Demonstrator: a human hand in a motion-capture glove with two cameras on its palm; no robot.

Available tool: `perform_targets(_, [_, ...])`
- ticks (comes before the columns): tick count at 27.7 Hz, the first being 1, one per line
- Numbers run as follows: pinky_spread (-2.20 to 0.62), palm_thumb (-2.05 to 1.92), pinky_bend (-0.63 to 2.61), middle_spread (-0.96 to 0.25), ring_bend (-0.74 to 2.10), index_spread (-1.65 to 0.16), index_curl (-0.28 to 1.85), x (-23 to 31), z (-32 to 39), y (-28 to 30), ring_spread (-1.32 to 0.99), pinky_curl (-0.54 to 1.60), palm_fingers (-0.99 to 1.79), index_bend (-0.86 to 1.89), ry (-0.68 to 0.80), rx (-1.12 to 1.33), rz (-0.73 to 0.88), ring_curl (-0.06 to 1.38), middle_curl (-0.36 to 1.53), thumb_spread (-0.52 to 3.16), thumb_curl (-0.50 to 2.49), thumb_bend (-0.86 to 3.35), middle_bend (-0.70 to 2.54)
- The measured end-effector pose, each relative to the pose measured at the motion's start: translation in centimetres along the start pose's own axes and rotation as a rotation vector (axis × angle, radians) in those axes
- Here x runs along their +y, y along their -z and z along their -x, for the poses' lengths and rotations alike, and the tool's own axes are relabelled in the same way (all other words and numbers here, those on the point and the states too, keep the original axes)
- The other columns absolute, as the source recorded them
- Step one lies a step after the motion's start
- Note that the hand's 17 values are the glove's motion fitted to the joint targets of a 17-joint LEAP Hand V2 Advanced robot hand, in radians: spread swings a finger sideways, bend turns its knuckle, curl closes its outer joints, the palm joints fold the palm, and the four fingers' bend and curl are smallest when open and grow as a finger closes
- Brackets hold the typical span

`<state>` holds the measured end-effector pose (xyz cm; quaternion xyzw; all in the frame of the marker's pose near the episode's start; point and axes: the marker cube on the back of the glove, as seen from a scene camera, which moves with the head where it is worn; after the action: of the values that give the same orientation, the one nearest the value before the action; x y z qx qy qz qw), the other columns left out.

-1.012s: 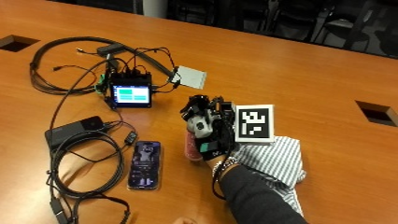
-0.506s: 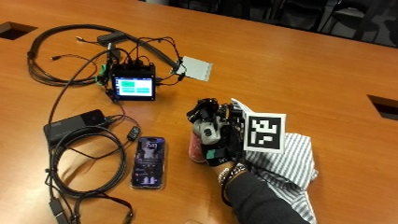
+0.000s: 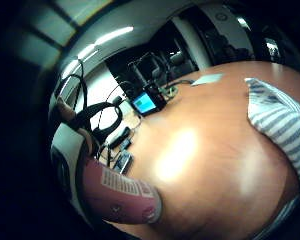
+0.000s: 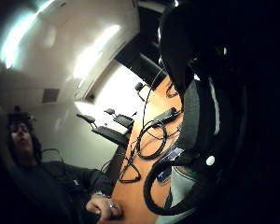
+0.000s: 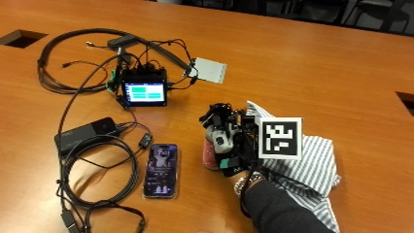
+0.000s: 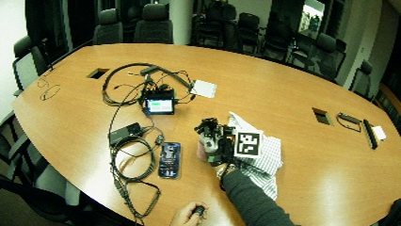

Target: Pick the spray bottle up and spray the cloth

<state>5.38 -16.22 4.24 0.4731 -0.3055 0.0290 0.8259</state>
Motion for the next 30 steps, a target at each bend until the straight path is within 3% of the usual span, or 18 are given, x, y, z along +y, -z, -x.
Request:
perform_targets(9, [-0.28,0.64,0.58,-0.17,0.58,-0.29,0.54,0.6,-2.6,-1.3,-0.16,0.40,1.17,0.12,-0.079,0.030,0.236,0.43,0.48,1.59,0.46,0.01,0.45])
perform_targets(12, [-0.18,0.63,0.54,-0.15,0.48,-0.30,0.50,0.2,-2.9,-1.1,-0.15,0.41,0.82,0.06,-0.084,0.079,0.310,0.42,0.47,1.52,0.46,-0.01,0.42])
perform_targets(18, [0.01,0.57,0.56,-0.10,0.36,-0.29,0.44,-1.1,-1.6,-0.6,-0.11,0.42,0.41,0.06,-0.149,0.251,0.520,0.39,0.44,1.40,0.42,-0.04,0.34])
perform_targets(25, [0.15,0.46,0.46,-0.06,0.27,-0.29,0.38,0.5,0.2,3.2,-0.07,0.36,0.35,0.15,-0.103,0.390,0.758,0.33,0.41,1.28,0.36,-0.04,0.31])
perform_targets(30, [0.19,0.44,0.40,-0.06,0.25,-0.31,0.37,3.3,2.9,6.9,-0.06,0.33,0.36,0.17,-0.099,0.499,0.833,0.31,0.39,1.25,0.34,-0.03,0.28])
